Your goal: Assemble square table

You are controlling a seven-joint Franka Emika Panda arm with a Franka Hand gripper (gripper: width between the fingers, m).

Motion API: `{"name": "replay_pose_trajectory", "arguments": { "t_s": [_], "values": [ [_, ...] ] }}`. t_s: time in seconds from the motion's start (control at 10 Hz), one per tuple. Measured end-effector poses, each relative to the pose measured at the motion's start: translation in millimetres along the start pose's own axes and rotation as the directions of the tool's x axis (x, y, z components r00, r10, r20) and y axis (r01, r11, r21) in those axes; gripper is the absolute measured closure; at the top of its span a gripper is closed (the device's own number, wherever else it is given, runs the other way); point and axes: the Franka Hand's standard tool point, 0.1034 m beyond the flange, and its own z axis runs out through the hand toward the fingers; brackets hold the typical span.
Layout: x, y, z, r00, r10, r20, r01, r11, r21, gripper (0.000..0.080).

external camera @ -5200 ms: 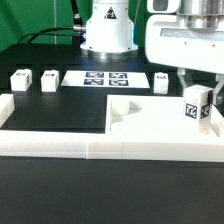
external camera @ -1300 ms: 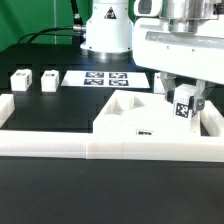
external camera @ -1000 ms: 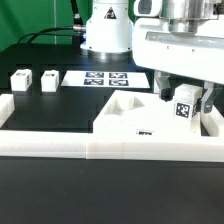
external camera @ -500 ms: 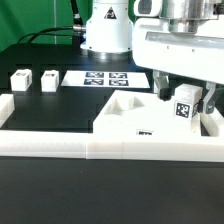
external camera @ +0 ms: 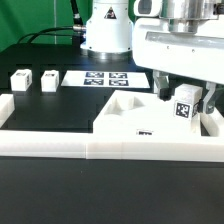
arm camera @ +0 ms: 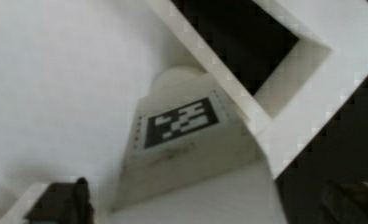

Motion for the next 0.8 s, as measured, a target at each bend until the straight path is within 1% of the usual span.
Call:
{"name": "replay_pose_trajectory", "arguments": {
  "t_s": [0.2, 0.3, 0.4, 0.6, 0.7, 0.8],
  "values": [
    [0.0, 0.0, 0.0, 1.000, 0.000, 0.000, 0.000, 1.000, 0.000, 0.0151],
    [-1.4, -1.0, -2.6, 1.000, -0.020, 0.003, 0.020, 1.000, 0.001, 0.0151],
    [-9.3, -2.2, -17.3, 0.996, -0.089, 0.028, 0.089, 0.996, 0.002, 0.0151],
    [-20.4, 2.9, -46.7, 0.986, -0.157, 0.048, 0.156, 0.987, 0.026, 0.0151],
    [-27.5, 1.4, -60.4, 0.982, -0.181, 0.054, 0.180, 0.983, 0.028, 0.0151],
    [-29.8, -2.0, -65.5, 0.980, -0.191, 0.049, 0.190, 0.981, 0.037, 0.0151]
  ]
}}
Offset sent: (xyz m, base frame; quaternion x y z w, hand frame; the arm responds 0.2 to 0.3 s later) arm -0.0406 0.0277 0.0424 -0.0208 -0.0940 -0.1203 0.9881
